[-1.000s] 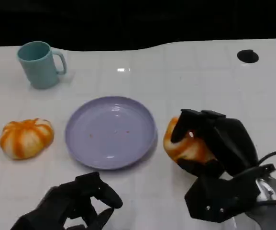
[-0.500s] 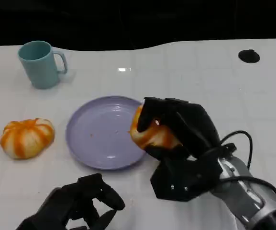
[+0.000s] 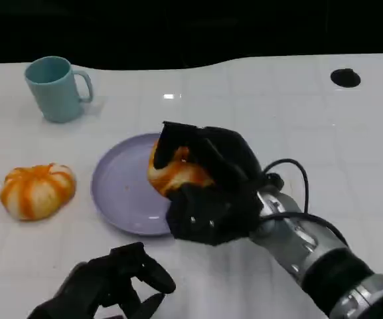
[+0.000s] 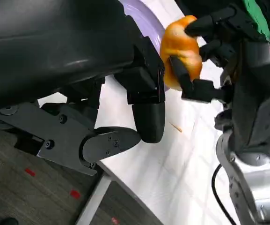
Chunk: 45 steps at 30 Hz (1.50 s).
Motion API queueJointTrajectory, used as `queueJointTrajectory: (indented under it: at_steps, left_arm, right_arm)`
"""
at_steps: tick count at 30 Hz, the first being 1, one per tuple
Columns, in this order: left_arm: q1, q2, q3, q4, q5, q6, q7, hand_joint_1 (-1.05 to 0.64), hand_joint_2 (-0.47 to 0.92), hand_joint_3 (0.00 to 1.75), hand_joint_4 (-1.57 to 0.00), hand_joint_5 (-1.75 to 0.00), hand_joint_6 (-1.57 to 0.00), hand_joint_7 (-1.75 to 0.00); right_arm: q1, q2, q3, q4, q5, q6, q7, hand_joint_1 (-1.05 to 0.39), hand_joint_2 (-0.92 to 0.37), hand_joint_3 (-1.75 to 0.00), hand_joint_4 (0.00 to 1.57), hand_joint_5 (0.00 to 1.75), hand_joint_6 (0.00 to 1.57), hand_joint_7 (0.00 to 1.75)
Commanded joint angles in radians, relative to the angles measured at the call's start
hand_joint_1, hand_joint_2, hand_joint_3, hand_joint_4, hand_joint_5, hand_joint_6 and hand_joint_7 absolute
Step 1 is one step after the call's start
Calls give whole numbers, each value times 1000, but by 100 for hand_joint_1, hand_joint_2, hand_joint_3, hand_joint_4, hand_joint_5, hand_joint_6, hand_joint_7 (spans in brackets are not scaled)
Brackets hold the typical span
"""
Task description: Grasp the bread from the table and place it into the plate.
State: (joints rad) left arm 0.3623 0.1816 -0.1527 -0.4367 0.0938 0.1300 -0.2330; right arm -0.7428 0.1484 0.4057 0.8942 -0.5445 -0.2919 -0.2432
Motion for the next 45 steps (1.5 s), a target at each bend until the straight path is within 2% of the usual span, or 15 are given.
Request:
queueJointTrajectory:
  at_steps: [1, 3, 4, 5, 6, 8, 11, 14, 19, 28, 34, 38, 39, 45]
  left_arm:
    - [2, 6, -1, 9, 7, -18, 10, -20, 80, 64, -63, -175, -64, -123]
    - [3, 4, -1, 9, 5, -17, 10, -20, 80, 63, -64, -175, -64, -123]
    - [3, 4, -2, 8, 6, -15, 11, -20, 80, 63, -64, -175, -64, -123]
    - [3, 3, -2, 8, 6, -14, 11, -20, 81, 62, -64, -175, -64, -123]
    - [2, 3, -2, 7, 5, -14, 11, -20, 81, 62, -64, -175, -64, -123]
    - [2, 3, -1, 8, 3, -17, 11, -20, 81, 61, -63, -175, -64, -123]
    - [2, 0, 2, 13, -5, -20, 9, -20, 82, 61, -63, -175, -65, -122]
    - [5, 1, 3, 13, -7, -23, 7, -21, 82, 60, -64, -175, -65, -123]
    - [7, 1, 3, 7, -5, -15, 8, -21, 82, 60, -65, -175, -65, -123]
    - [8, 3, 10, 9, -10, -17, 6, -22, 82, 60, -63, -175, -65, -124]
    - [8, 8, 15, 11, -7, -31, 6, -22, 80, 65, -65, -175, -64, -128]
    - [1, 13, 16, 10, 5, -26, 7, -23, 78, 67, -64, -175, -62, -130]
    - [1, 12, 17, 10, 1, -24, 6, -23, 78, 68, -65, -175, -62, -130]
    - [-5, 4, 19, 24, -12, -26, 2, -22, 78, 72, -68, -175, -62, -131]
  right_arm:
    - [-65, 21, -33, 56, 79, 30, 125, -21, -68, -55, 51, 106, 71, 34]
    - [-73, 15, -21, 66, 75, 28, 150, -27, -77, -38, 46, 61, 65, 16]
    - [-77, 7, -10, 67, 66, 25, 164, -29, -80, -32, 47, 47, 64, 11]
    - [-80, 0, 2, 66, 55, 25, 180, -36, -84, -28, 35, 32, 54, 5]
    - [-84, -10, 19, 59, 40, 39, 206, -40, -88, -23, 28, 25, 48, 2]
    - [-90, -24, 46, 41, 16, 74, 250, -56, -91, -29, 10, 15, 31, 0]
    - [-87, -38, 72, 1, -9, 129, 304, -69, -92, -37, 1, 10, 21, 0]
    - [-70, -52, 85, -54, -20, 173, 346, -75, -92, -42, 0, 8, 17, 0]
    - [-18, -90, 89, -178, -14, 217, 406, -77, -92, -43, 2, 10, 17, 1]
    - [101, -163, 77, -392, -2, 211, 420, -73, -92, -40, 12, 17, 21, 2]
    - [188, -206, 64, -540, 14, 190, 423, -67, -92, -38, 23, 27, 29, 5]
    - [260, -219, 28, -605, 49, 122, 375, -63, -92, -31, 35, 37, 40, 10]
    - [272, -220, 21, -616, 57, 112, 369, -61, -92, -28, 38, 44, 45, 12]
    - [364, -258, -25, -716, 110, 43, 368, -56, -92, -27, 42, 63, 56, 15]
